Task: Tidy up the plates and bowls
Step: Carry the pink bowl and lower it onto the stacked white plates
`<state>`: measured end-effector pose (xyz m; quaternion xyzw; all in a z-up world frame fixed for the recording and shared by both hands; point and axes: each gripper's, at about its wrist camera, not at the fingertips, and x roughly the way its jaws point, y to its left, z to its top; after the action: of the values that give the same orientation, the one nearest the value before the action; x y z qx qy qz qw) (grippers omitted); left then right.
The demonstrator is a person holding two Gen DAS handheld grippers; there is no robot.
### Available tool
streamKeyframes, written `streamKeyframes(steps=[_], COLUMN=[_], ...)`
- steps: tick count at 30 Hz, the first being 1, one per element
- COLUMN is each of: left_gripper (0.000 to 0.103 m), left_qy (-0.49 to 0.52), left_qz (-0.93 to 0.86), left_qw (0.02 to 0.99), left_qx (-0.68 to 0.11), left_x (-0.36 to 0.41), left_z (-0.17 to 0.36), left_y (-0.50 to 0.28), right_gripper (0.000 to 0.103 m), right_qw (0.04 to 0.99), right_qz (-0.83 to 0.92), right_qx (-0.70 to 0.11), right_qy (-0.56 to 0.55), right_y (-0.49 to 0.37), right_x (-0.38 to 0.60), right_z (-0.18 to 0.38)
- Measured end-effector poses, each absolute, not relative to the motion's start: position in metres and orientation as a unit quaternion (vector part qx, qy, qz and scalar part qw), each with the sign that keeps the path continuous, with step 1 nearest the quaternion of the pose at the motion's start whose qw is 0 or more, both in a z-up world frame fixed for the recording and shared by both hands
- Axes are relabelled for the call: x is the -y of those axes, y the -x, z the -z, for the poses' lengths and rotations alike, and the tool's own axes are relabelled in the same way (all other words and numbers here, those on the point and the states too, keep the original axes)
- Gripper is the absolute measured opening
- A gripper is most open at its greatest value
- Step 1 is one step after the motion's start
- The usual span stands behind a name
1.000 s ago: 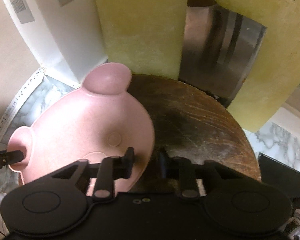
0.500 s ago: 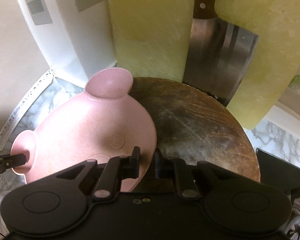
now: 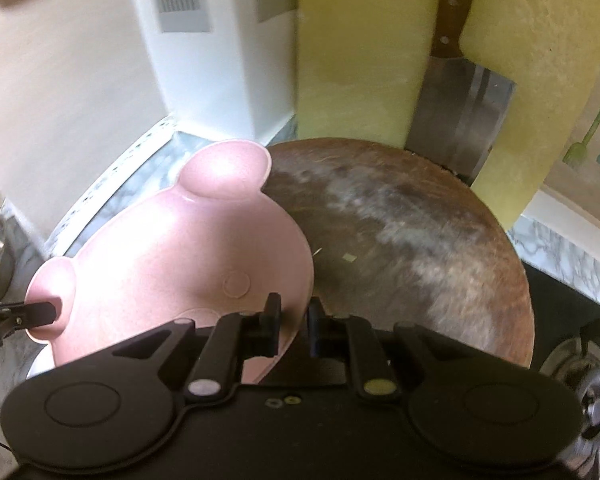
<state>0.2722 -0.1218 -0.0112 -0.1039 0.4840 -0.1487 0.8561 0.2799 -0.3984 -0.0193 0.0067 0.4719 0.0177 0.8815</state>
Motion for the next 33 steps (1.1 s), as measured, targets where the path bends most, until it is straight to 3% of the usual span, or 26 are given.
streamKeyframes(steps=[16,33], left_gripper=[0.013,0.013], left_qy=[0.104,0.044], left_qz=[0.125,0.116], left_qw=[0.852,0.851], left_qx=[-0.498,-0.510], left_x=[0.040,0.011], left_z=[0.016,0.051], left_y=[-0.193,-0.172], right_gripper=[0.014,0.015], right_qw=[0.877,0.863], right_qz=[-0.048,-0.034], right_qx=[-0.478,-0.502], right_qy=[0.005,-0.038], right_y=[-0.207,-0.151], right_x=[0.312,0.273], right_z=[0.016,0.065])
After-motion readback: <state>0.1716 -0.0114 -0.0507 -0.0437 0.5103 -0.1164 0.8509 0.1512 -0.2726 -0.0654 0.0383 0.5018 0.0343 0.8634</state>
